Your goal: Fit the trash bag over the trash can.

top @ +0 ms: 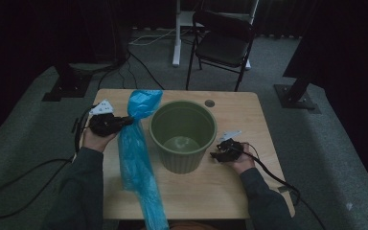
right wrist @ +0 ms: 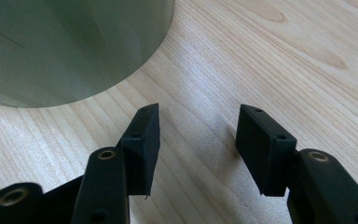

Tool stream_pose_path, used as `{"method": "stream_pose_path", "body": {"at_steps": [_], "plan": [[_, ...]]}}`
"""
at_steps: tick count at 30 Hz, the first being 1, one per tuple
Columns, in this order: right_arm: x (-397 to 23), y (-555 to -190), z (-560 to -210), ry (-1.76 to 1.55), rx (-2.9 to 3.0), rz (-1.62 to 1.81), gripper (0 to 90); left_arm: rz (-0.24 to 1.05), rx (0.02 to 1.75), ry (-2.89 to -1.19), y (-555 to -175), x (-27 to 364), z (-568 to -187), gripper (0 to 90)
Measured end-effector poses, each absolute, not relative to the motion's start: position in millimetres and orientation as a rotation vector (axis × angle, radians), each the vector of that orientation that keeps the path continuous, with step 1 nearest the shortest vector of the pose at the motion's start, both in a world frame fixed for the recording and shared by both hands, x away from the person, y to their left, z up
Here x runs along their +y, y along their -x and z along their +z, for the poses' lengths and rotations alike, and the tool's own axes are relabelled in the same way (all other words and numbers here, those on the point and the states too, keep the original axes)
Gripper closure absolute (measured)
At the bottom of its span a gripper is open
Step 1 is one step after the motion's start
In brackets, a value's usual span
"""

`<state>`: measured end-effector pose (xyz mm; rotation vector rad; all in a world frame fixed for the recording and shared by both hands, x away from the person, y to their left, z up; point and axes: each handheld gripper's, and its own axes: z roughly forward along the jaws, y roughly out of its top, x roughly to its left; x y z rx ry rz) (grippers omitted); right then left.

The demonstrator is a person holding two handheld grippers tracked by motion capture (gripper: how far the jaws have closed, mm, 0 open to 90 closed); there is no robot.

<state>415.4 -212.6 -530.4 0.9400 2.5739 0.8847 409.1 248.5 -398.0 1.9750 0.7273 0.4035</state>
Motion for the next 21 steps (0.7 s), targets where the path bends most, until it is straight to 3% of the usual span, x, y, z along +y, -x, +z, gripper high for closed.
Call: {"method": "stream_pose_path", "body": {"at_steps": [21], "plan": [[-212,-418,-531,-0.941,2.586,0.897,49.0,0.322,0.488,-1.972,-390,233,-349,87.4]]}}
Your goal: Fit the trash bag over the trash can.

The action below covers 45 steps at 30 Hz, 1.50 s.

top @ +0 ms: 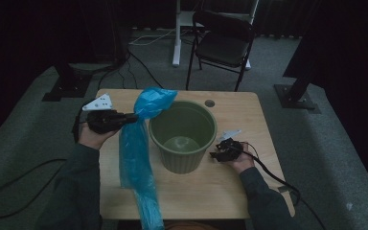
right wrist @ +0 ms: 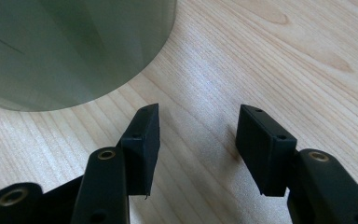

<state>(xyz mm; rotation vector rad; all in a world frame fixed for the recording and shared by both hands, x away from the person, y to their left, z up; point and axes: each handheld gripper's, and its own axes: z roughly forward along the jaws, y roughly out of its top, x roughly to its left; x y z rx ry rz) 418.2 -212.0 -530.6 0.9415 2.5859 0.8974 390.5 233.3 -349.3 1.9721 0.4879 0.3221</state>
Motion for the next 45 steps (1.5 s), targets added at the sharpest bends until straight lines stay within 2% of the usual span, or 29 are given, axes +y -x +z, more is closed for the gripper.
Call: {"method": "stream_pose_path", "body": {"at_steps": [8,17,26,30,36,43,45], "plan": [[-209,-419,-529,-0.923,2.591,0.876,50.5,0.286,0.383,-1.994,-387,217,-334,87.4],[-209,-421,-528,-0.916,2.593,0.874,51.1,0.228,0.3,-2.132,-393,177,-334,86.1],[-209,-421,-527,-0.913,2.586,0.879,51.1,0.159,0.293,-2.258,-405,148,-341,83.3],[-209,-421,-528,-0.913,2.592,0.873,51.1,0.169,0.305,-2.276,-408,140,-340,82.0],[-209,-421,-528,-0.913,2.593,0.873,51.1,0.205,0.336,-2.273,-415,127,-336,77.2],[-209,-420,-528,-0.907,2.593,0.867,51.1,0.224,0.372,-2.255,-417,128,-337,64.1],[-209,-421,-529,-0.907,2.595,0.866,51.1,0.229,0.376,-2.247,-416,130,-336,63.2]]}}
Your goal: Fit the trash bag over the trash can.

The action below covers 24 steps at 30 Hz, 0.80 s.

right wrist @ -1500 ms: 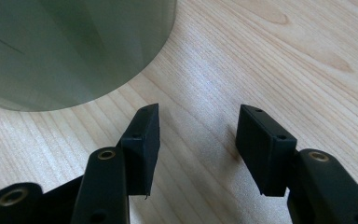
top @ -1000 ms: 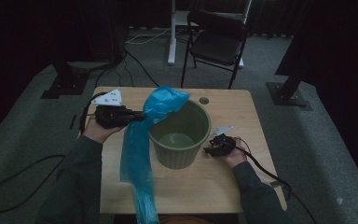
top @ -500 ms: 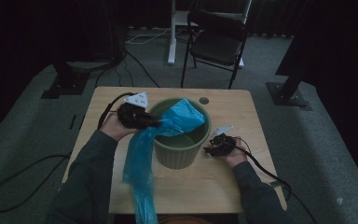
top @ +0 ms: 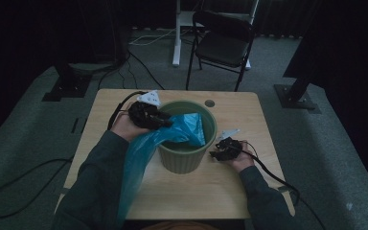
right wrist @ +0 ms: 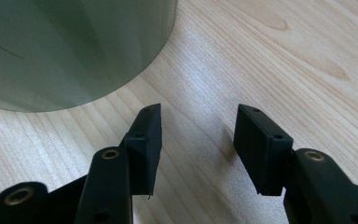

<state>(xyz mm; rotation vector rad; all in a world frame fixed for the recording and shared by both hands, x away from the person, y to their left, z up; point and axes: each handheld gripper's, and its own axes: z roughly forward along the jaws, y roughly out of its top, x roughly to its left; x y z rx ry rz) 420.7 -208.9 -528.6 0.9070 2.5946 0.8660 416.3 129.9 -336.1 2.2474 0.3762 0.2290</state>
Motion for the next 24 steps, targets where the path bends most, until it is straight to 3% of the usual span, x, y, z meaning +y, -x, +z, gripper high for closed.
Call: {"method": "stream_pose_path", "body": {"at_steps": [14,24], "plan": [[-209,-421,-529,-0.906,2.598,0.865,50.9,0.282,0.406,-2.143,-396,159,-320,55.9],[-209,-420,-529,-0.907,2.597,0.864,50.9,0.278,0.458,-2.106,-380,188,-335,53.4]]}}
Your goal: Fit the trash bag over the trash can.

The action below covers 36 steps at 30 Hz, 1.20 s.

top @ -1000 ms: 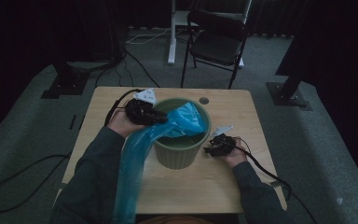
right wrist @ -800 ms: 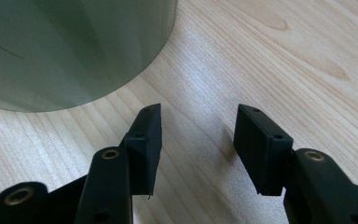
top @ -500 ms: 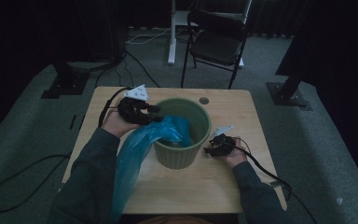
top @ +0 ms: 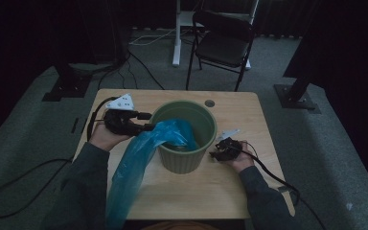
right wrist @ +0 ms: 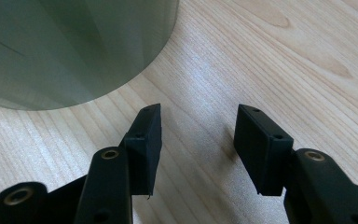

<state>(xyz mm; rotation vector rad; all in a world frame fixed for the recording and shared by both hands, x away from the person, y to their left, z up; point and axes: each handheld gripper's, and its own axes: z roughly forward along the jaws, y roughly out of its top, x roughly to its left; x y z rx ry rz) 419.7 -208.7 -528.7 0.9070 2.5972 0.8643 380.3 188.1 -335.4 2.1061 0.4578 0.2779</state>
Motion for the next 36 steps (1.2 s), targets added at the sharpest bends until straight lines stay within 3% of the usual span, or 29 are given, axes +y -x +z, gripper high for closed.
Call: {"method": "stream_pose_path", "body": {"at_steps": [6,19,24,26,29,36], "plan": [[-209,-420,-529,-0.912,2.596,0.869,50.9,0.27,0.466,-2.057,-361,204,-341,50.8],[-208,-420,-529,-0.909,2.598,0.867,50.8,0.297,0.475,-2.127,-340,205,-359,43.6],[-208,-420,-529,-0.908,2.6,0.865,50.8,0.277,0.485,-2.129,-345,207,-366,52.9],[-208,-420,-529,-0.909,2.598,0.865,50.8,0.288,0.48,-2.123,-346,207,-364,68.3],[-208,-420,-529,-0.91,2.597,0.864,50.9,0.29,0.468,-2.123,-350,204,-360,79.3],[-210,-420,-526,-0.912,2.595,0.877,53.5,0.29,0.438,-2.127,-363,188,-348,84.3]]}}
